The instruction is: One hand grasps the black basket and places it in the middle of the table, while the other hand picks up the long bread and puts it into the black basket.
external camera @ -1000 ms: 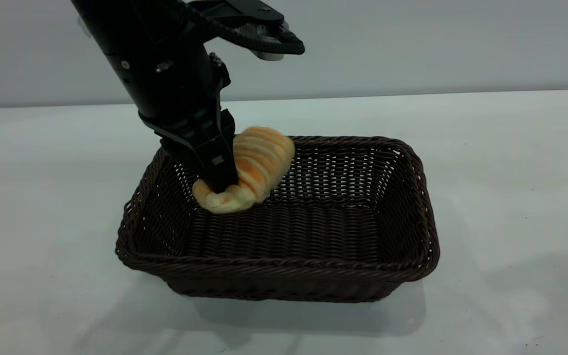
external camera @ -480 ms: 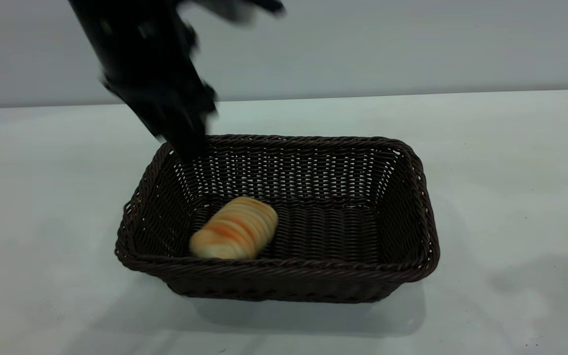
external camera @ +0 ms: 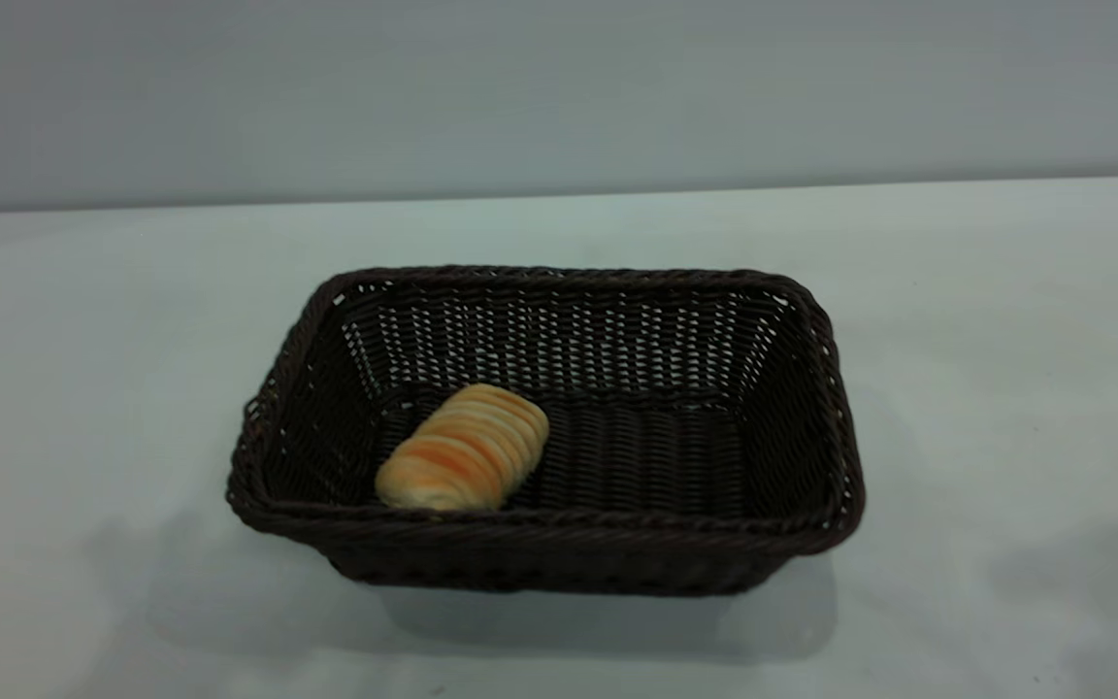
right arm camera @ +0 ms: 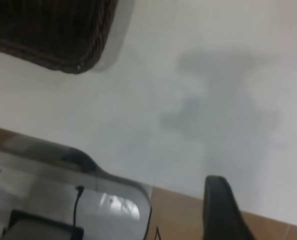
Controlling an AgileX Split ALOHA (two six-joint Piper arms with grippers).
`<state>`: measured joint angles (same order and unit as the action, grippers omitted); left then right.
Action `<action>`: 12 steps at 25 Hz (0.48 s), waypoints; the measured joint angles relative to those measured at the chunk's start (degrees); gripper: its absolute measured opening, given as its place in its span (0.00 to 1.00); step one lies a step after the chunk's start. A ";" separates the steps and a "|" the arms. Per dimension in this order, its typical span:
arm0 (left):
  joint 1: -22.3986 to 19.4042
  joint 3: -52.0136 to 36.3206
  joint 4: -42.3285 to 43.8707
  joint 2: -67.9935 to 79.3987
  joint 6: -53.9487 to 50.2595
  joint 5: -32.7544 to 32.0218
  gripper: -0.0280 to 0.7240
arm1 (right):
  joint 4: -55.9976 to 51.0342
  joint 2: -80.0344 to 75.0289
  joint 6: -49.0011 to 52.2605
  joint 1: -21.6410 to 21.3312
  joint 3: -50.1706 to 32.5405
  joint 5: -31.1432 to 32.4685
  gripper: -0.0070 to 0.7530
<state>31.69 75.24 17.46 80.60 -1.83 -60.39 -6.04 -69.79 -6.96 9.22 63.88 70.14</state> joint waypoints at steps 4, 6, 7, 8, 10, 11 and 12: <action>0.00 -0.74 -6.04 -8.06 4.70 -2.61 0.74 | 0.00 5.80 0.00 0.00 -0.11 0.39 0.57; 0.00 -3.06 -7.04 -11.88 5.26 -2.97 0.74 | 0.08 9.09 0.00 0.00 -0.73 0.45 0.57; 0.00 -4.48 -7.14 -14.04 5.18 -3.10 0.74 | 0.06 11.07 0.00 0.00 -1.54 0.51 0.57; 0.00 -6.44 -7.22 -16.32 4.98 -3.25 0.74 | 0.06 13.15 0.00 0.00 -2.44 0.59 0.57; 0.00 -10.73 -7.22 -20.81 4.03 -3.35 0.74 | 0.06 17.07 0.00 0.00 -5.19 0.91 0.57; 0.00 -12.60 -7.28 -23.50 3.51 -3.40 0.74 | 0.06 19.28 0.00 0.00 -6.68 0.91 0.57; 0.00 -14.79 -7.28 -26.37 3.12 -3.40 0.74 | 0.06 21.15 0.00 0.00 -7.93 0.91 0.57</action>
<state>31.69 60.45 10.18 54.23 1.29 -63.79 -5.97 -48.64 -6.96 9.22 55.95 71.05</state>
